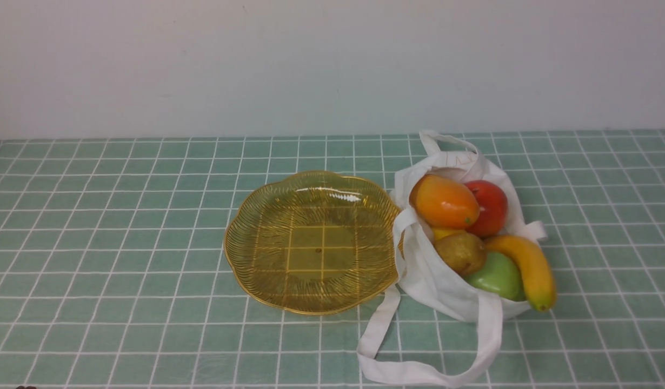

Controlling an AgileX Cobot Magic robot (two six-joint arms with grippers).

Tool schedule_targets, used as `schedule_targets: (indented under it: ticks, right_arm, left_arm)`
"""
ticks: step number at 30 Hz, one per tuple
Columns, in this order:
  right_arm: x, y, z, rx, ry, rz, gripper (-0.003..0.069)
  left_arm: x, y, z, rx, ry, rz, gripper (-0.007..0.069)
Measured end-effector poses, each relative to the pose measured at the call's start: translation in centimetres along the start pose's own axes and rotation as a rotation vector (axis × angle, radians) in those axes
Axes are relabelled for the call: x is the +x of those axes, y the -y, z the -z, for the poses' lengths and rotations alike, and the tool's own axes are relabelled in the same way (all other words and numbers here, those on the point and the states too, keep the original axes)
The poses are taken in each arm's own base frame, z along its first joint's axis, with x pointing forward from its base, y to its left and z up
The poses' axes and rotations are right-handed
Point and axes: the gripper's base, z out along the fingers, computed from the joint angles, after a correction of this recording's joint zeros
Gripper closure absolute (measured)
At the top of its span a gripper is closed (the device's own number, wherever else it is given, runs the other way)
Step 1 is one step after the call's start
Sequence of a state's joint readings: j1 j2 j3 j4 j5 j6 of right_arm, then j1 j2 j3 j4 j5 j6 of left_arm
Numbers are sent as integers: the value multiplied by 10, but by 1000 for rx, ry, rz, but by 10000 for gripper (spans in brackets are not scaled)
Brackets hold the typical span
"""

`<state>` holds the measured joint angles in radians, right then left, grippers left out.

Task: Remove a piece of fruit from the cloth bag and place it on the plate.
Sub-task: Use the right arm to grab a banana from the bag

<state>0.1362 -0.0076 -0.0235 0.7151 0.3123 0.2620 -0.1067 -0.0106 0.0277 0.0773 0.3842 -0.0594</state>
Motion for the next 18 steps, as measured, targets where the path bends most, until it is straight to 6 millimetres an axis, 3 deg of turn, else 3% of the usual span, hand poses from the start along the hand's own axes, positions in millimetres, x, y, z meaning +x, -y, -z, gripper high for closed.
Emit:
schedule_targets:
  ticks: [4,9,13,18]
  right_arm:
    - [-25,-40,11,-69,37,216,674]
    - [-42,-61,-2,64,-106,404,672]
    - [-50,-54,-42,360,-394,459,668]
    - [-58,-50,-87,480,-535,483,631]
  left_arm:
    - [0,0,0,0,0,0,632]
    - [0,0,0,0,0,0,632]
    - [0,0,0,0,0,-1,632]
    - [0,0,0,0,0,-1,632]
